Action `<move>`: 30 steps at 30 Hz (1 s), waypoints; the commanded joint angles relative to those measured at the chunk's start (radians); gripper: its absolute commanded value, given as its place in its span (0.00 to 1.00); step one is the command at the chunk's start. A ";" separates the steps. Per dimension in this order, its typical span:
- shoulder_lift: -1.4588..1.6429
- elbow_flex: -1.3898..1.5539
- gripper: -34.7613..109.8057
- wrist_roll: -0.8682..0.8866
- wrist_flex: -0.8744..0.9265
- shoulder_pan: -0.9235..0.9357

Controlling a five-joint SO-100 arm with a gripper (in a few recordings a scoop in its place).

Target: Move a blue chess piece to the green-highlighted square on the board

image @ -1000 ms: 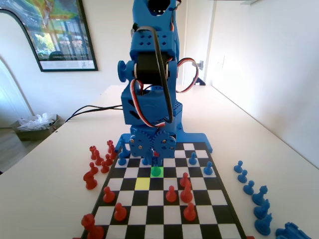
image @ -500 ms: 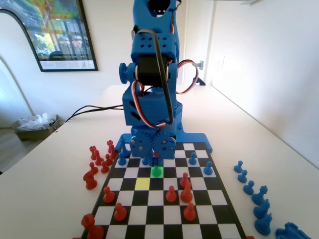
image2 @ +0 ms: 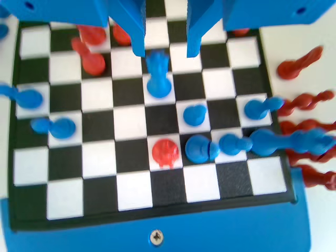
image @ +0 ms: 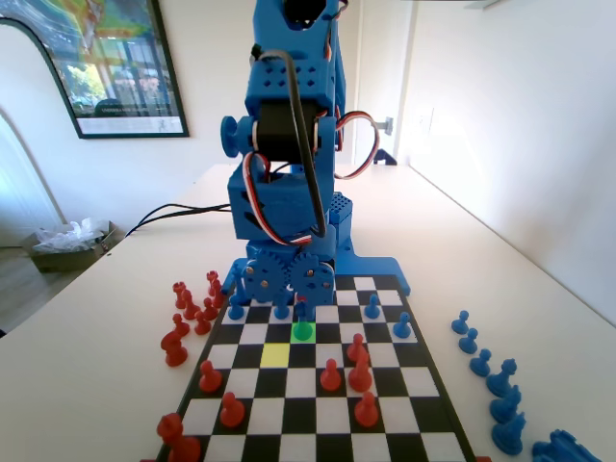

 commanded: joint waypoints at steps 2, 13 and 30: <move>0.103 -0.130 0.31 0.005 0.101 0.015; 0.282 -0.342 0.25 -0.023 0.426 -0.015; 1.006 -0.164 0.25 -0.127 0.770 -0.109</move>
